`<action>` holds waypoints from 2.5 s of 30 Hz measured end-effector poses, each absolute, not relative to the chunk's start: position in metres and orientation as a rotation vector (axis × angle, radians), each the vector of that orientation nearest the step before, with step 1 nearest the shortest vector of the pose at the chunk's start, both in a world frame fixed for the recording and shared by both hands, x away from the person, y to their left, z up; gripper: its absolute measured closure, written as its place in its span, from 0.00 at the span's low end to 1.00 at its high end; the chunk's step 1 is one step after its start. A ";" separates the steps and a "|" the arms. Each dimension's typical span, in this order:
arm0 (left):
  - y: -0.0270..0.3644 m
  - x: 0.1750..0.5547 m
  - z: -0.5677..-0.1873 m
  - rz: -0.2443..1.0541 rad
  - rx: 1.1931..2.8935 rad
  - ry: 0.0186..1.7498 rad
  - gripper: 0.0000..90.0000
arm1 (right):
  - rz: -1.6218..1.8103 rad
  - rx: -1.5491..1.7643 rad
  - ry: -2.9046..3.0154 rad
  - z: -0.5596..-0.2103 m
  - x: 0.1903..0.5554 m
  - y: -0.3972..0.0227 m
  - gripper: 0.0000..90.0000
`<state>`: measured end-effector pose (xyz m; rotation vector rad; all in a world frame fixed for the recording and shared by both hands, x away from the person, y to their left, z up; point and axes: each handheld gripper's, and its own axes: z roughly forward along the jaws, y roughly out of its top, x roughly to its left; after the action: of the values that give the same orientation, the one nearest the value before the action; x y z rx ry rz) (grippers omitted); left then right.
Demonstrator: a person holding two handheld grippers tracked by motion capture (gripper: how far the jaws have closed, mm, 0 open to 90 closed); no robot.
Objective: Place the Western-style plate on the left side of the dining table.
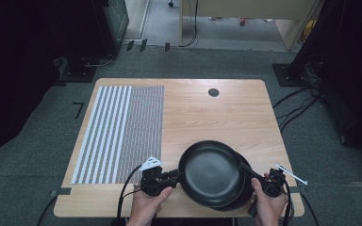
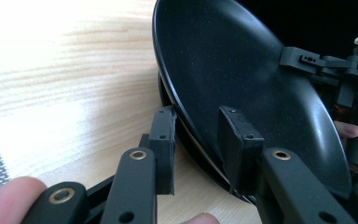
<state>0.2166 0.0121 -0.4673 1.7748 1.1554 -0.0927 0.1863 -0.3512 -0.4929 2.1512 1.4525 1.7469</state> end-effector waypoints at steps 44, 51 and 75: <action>0.134 0.272 -0.432 0.061 1.590 1.334 0.81 | 1.786 2.053 1.647 -0.447 0.294 -0.222 0.95; 0.152 0.277 -0.430 0.078 1.551 1.361 0.81 | 1.795 2.048 1.679 -0.444 0.308 -0.206 0.96; 0.203 0.304 -0.448 0.118 1.459 1.499 0.83 | 1.747 2.026 1.796 -0.451 0.361 -0.145 0.95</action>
<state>0.3042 0.2029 -0.4476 1.4586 1.4991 0.1181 0.3614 -0.1446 -0.4514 2.0260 1.7964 1.7467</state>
